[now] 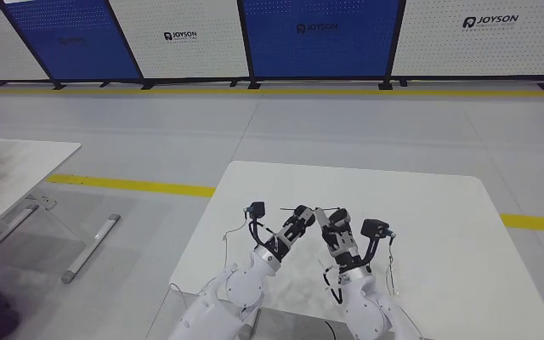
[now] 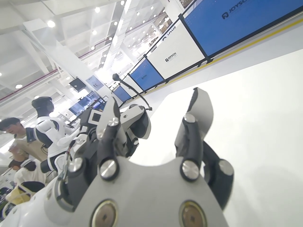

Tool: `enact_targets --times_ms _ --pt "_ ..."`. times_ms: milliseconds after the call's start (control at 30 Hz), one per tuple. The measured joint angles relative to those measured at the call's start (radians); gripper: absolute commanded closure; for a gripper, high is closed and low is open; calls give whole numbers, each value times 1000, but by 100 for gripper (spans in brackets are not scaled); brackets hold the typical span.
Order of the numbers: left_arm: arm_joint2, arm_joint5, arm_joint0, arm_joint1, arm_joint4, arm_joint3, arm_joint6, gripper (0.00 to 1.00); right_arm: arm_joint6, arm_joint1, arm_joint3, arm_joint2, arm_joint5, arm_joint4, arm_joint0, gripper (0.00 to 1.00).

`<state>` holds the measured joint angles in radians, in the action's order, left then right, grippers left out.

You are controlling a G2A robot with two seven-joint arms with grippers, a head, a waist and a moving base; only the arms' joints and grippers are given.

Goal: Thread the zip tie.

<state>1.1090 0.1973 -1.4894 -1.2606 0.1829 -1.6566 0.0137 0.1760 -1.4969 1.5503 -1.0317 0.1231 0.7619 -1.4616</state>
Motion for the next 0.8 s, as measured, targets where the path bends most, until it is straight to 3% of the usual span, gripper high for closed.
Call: enact_targets --times_ms 800 --pt "-3 18 -21 1 14 -29 1 100 -20 5 3 0 10 29 1 100"
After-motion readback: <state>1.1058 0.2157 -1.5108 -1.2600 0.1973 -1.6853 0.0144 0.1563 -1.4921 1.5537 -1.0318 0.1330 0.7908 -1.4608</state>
